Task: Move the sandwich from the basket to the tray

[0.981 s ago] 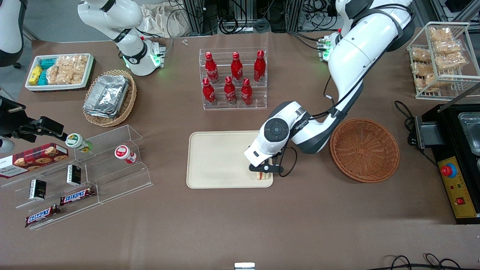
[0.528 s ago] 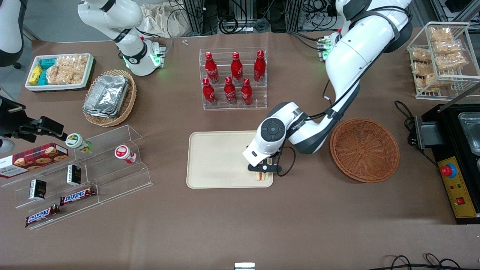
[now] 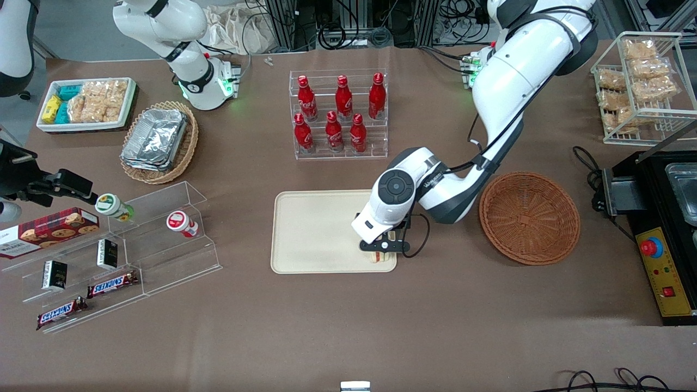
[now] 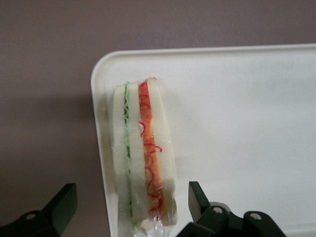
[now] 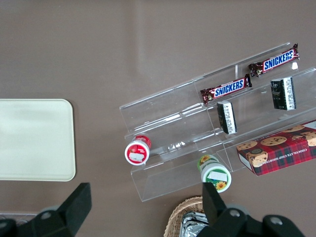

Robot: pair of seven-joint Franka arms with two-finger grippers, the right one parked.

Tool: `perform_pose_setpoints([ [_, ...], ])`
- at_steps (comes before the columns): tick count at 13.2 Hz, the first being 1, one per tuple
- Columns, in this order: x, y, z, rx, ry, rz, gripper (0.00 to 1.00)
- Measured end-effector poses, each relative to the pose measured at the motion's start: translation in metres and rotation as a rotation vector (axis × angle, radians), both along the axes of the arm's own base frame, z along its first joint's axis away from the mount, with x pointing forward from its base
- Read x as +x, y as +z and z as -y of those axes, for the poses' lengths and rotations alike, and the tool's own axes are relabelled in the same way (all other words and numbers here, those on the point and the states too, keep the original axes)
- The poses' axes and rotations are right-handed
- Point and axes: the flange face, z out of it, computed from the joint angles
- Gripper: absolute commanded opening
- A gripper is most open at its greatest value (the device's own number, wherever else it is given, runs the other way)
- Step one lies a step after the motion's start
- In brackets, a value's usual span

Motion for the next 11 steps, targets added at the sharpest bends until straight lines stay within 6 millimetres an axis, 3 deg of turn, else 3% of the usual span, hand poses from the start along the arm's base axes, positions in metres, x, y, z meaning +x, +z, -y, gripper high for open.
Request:
perform_pose_setpoints([
  [2,0.016,0.041,-0.024,0.036,0.047,0.024,1.00],
  [4,0.032,0.095,-0.064,0.039,0.127,0.030,1.00],
  [7,0.038,0.163,-0.120,0.073,0.212,0.024,1.00],
  [9,0.038,0.190,-0.150,0.092,0.209,0.013,1.00],
  [11,0.040,0.205,-0.181,0.107,0.183,0.019,1.00],
])
